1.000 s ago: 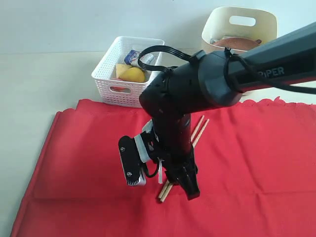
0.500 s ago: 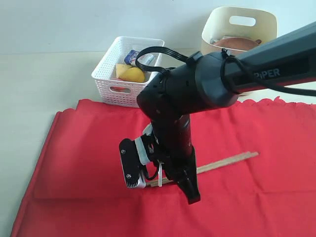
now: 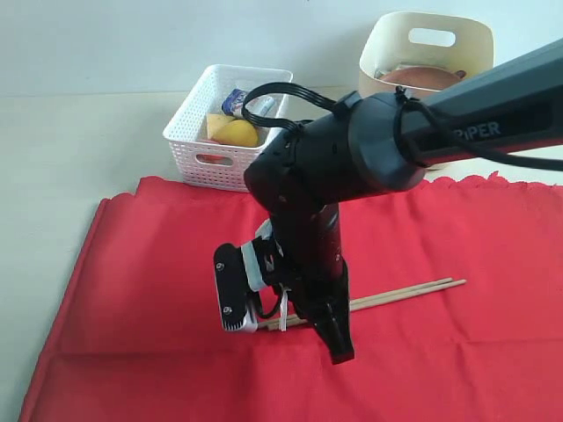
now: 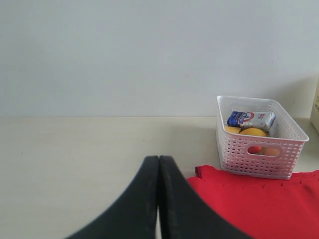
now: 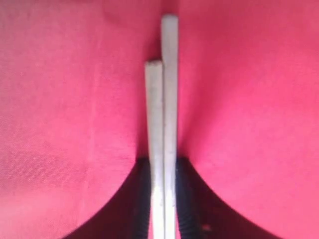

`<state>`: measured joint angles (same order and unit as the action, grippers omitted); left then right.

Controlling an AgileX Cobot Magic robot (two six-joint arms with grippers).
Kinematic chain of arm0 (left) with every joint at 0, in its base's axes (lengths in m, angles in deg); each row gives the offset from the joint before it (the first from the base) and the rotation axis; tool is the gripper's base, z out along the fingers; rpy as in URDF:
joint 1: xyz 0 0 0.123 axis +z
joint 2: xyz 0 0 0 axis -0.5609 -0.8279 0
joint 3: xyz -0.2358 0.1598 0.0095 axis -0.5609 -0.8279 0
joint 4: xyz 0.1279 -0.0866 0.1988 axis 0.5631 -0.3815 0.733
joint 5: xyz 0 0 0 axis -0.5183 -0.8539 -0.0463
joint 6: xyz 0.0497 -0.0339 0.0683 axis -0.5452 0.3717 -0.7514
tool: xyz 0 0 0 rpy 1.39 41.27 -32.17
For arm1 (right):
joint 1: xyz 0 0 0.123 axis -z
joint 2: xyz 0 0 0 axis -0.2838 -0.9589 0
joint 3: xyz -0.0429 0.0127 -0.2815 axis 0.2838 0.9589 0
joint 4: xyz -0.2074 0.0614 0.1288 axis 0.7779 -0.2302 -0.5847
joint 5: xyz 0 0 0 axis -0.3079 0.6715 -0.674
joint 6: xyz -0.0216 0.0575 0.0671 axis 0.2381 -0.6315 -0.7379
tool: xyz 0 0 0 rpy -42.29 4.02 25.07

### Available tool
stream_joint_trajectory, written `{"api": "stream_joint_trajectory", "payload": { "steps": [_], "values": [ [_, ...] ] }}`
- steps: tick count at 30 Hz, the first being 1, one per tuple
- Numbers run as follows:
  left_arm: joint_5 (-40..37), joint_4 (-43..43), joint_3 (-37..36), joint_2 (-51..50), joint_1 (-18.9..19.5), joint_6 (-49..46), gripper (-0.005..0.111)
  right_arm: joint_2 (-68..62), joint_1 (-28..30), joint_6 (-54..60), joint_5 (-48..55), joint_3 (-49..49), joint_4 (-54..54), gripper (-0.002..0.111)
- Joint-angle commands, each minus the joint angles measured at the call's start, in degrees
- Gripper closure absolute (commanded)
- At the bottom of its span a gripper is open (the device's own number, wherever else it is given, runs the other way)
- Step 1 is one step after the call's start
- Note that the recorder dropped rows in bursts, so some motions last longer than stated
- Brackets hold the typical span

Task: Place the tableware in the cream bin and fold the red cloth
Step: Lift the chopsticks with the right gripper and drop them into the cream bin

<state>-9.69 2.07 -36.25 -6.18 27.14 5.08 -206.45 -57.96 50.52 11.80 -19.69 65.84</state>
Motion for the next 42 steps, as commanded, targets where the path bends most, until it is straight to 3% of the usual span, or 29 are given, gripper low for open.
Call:
{"api": "stream_joint_trajectory", "payload": {
  "steps": [1,10,18,35,42],
  "values": [
    [0.2,-0.2,0.0,0.3,-0.4,0.0,0.106,0.9,0.2,-0.6,-1.3,0.6,1.5,0.108],
    [0.2,-0.2,0.0,0.3,-0.4,0.1,0.106,8.9,0.6,-4.9,-1.3,0.6,5.1,0.108],
    [0.2,-0.2,0.0,0.3,-0.4,0.0,0.106,17.9,9.8,-15.5,-2.0,-5.5,5.3,0.108],
    [0.2,-0.2,0.0,0.3,-0.4,0.0,0.106,24.0,28.7,-24.8,-24.8,-11.5,-18.8,0.108],
    [0.2,-0.2,0.0,0.3,-0.4,0.1,0.106,24.0,33.9,-32.9,-35.3,-13.1,-20.3,0.108]
  ]
}}
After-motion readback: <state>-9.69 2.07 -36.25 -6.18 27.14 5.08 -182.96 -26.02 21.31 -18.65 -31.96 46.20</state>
